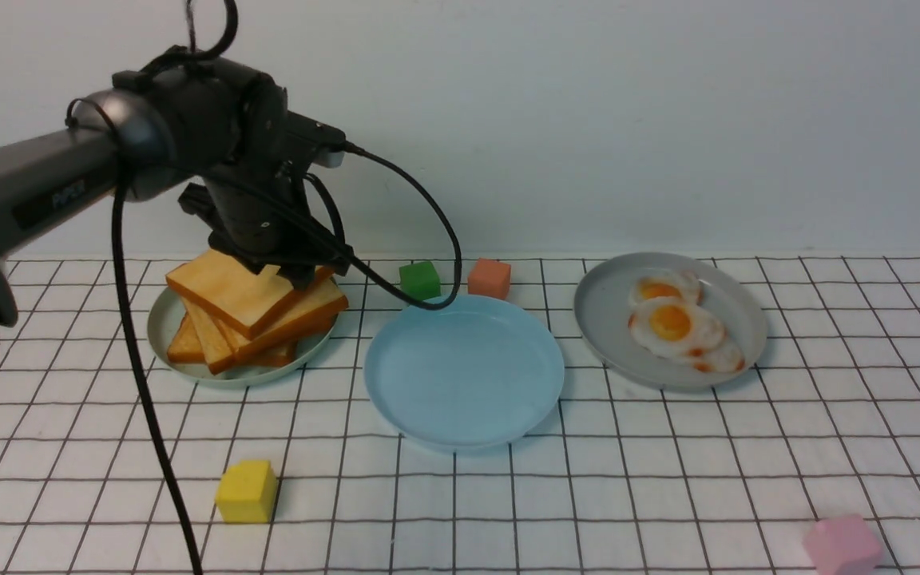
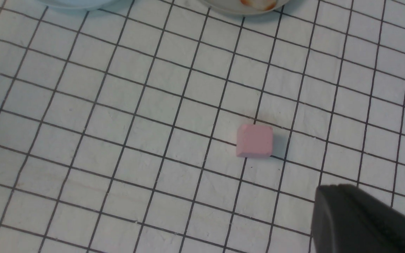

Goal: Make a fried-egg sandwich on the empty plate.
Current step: Use the left arm to grab a slice of bread

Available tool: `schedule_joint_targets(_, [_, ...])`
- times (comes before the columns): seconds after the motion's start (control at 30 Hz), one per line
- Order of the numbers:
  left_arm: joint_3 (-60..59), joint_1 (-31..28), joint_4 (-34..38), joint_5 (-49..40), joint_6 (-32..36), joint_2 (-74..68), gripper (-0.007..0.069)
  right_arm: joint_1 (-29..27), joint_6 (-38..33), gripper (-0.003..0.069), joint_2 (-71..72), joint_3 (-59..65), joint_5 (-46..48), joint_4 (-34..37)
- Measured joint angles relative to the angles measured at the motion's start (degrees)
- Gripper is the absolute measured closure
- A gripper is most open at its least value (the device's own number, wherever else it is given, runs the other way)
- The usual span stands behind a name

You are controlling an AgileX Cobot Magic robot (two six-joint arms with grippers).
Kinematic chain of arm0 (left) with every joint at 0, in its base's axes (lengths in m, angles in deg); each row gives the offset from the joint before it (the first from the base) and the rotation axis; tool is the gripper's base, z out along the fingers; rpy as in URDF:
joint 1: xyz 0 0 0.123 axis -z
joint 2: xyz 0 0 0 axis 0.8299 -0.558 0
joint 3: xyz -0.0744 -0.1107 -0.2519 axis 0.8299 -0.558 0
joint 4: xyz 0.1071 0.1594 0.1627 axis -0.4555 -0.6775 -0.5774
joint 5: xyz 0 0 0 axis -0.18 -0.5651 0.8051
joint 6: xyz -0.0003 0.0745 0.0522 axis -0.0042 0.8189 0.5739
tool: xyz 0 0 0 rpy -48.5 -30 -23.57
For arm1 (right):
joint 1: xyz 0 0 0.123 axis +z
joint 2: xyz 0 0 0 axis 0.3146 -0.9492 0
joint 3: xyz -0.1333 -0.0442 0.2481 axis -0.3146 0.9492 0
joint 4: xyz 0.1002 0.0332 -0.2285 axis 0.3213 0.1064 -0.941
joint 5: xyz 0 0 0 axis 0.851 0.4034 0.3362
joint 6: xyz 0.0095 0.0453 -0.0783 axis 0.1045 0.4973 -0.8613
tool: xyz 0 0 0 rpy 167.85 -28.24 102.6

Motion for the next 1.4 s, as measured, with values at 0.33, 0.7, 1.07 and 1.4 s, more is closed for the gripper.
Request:
schedule_joint_targets(0.33, [0.26,0.0,-1.77,1.21,-7.55,-2.43,0.0228,0.0,0.0,0.0648,0.0,0.0,0.02,2.18])
schedule_joint_targets(0.7, [0.64,0.0,-0.39,0.32,-7.28,-2.99,0.0228,0.0,-2.87,0.0643,0.0,0.0,0.02,6.79])
schedule_joint_targets(1.07, [0.83,0.05,0.64,-0.08,-5.69,-2.93,0.0603,0.0,-5.64,0.0638,0.0,0.0,0.02,6.73])
schedule_joint_targets(1.4, [0.37,0.14,1.81,-5.28,-4.38,2.9,0.0638,0.0,-5.78,0.0634,3.88,-0.01,-0.08,6.55])
